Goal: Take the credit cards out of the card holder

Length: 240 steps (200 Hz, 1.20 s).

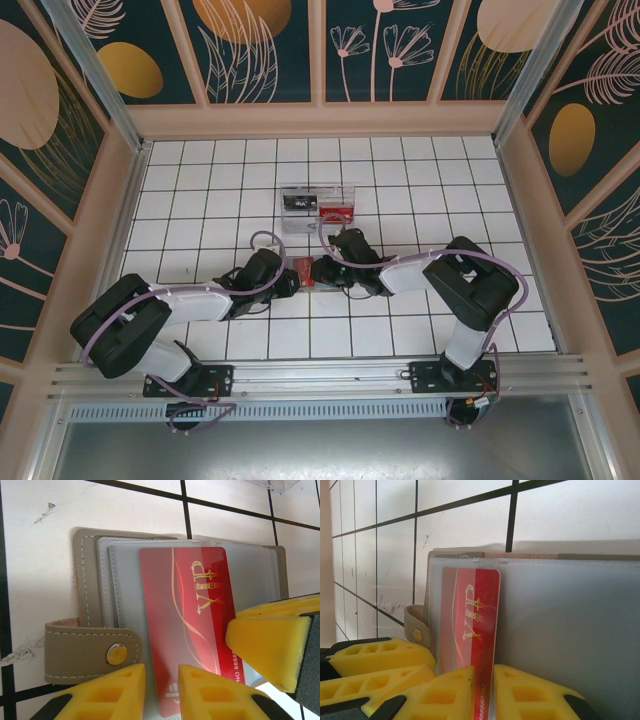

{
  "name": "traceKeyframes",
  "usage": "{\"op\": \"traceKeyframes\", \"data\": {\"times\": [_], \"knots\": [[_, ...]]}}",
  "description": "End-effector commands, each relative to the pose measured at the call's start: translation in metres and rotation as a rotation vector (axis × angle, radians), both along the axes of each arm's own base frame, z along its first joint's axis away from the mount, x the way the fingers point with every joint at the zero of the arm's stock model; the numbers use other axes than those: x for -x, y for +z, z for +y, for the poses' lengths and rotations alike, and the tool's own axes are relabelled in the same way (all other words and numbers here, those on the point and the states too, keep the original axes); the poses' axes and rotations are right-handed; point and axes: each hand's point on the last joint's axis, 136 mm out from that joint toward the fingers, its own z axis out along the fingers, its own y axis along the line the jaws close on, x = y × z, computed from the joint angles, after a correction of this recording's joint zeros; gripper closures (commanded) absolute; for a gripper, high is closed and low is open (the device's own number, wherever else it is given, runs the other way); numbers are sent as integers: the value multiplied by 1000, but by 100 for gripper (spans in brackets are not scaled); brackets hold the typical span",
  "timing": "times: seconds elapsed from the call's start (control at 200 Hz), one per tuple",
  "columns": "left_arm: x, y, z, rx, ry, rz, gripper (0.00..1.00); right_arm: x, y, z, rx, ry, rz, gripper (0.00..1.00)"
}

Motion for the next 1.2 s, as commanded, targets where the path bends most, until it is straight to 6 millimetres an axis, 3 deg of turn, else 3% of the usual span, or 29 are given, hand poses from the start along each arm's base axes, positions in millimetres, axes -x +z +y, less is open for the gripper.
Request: {"op": "traceKeyframes", "data": {"times": [0.0,0.12,0.566,0.801,1.011,1.196], "knots": [[2,-2,2,2,6,15,75,-7,5,7,-27,-2,-5,87],[3,-2,3,-1,7,15,75,-8,4,3,-17,-18,-3,100],[3,-4,9,-29,22,18,75,-4,-6,-38,1,-89,15,100],[3,-3,10,-28,22,17,75,-6,-1,-55,0,-111,1,100],[4,6,9,-14,18,4,75,-11,24,-66,-7,-101,-72,100],[1,35,1,46,-4,-46,74,-18,62,-74,55,-78,-203,100]]}}
